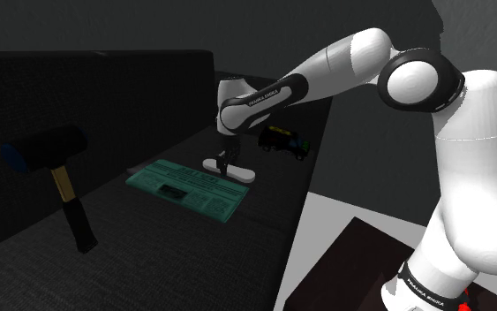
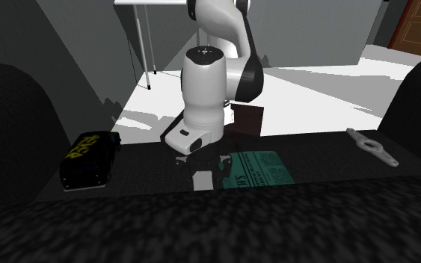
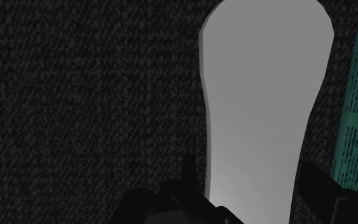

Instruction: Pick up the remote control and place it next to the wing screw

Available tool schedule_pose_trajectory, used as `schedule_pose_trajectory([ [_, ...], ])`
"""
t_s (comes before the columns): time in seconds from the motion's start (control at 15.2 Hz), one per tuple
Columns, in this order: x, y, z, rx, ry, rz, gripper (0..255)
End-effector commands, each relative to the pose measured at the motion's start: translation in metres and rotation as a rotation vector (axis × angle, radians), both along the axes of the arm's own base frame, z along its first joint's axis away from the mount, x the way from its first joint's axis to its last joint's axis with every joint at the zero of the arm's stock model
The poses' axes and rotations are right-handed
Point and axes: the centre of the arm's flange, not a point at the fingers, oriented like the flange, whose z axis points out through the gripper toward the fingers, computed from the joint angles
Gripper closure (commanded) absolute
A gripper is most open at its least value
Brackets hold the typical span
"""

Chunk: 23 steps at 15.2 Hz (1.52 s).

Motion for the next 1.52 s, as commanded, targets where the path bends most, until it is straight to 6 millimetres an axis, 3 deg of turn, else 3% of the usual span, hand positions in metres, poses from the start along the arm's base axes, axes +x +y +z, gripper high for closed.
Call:
schedule_pose_trajectory([
  [0.0, 0.000, 0.000, 0.000, 0.000, 0.000, 0.000, 255],
  [0.33, 0.000, 0.000, 0.000, 0.000, 0.000, 0.000, 255],
  [1.45, 0.000, 0.000, 0.090, 0.000, 0.000, 0.000, 255],
])
